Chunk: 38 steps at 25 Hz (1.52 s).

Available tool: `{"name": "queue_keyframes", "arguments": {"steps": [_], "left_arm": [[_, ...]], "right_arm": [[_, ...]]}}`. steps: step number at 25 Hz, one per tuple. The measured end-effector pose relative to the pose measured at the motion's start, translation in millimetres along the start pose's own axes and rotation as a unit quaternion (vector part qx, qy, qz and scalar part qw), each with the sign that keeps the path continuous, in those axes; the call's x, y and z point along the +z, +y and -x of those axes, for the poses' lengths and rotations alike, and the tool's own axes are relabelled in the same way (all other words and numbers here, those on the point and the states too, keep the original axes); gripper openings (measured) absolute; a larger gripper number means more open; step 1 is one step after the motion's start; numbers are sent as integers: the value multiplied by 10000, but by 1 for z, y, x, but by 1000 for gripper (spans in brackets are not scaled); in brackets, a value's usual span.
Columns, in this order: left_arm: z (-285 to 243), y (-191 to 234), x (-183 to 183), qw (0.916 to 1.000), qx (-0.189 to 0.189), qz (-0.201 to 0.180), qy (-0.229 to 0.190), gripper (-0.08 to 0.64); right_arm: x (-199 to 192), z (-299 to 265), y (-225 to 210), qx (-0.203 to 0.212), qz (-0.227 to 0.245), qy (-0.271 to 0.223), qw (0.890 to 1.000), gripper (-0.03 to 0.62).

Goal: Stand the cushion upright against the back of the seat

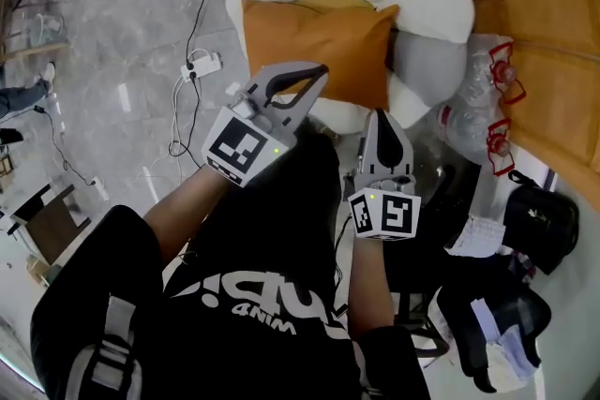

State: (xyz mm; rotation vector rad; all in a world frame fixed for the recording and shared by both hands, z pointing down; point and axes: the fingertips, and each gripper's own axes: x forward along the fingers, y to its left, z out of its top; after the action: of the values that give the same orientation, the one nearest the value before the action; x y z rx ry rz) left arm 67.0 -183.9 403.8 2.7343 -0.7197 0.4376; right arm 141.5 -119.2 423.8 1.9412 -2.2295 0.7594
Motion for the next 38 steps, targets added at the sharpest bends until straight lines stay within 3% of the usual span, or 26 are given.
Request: {"name": "queue_keyframes", "arguments": {"steps": [6, 12, 17, 22, 28, 29, 30, 31, 32, 38], "left_arm": [[-29, 22, -52, 9987, 8, 306, 418, 6], [-75, 51, -109, 9995, 120, 6, 289, 8], [-106, 65, -156, 9989, 85, -63, 447, 8], [-128, 69, -201, 9977, 35, -4, 677, 7], [-141, 76, -230, 9961, 30, -49, 878, 8], [-143, 75, -236, 9953, 1, -105, 966, 8], [-147, 74, -243, 9940, -76, -155, 1078, 69], [-151, 72, -250, 9924, -173, -199, 1205, 215], [-156, 71, -256, 9905, -253, -246, 1329, 294], [-176, 84, -285, 9803, -338, -563, 1865, 295]], "right_arm": [[-44, -34, -21, -93, -94, 212, 9997, 20], [-104, -73, -51, -244, -293, 407, 9984, 20], [-165, -101, -72, -397, -776, 601, 9944, 20], [-203, -119, -88, -442, -782, 728, 9933, 20], [-233, -134, -102, -539, -940, 896, 9901, 21], [-240, -136, -103, -558, -1045, 978, 9881, 37], [-248, -138, -104, -599, -1185, 1075, 9853, 183], [-255, -139, -107, -670, -1316, 1171, 9821, 296], [-263, -139, -110, -761, -1396, 1257, 9792, 312], [-317, -140, -115, -1165, -1866, 1793, 9589, 331]]}}
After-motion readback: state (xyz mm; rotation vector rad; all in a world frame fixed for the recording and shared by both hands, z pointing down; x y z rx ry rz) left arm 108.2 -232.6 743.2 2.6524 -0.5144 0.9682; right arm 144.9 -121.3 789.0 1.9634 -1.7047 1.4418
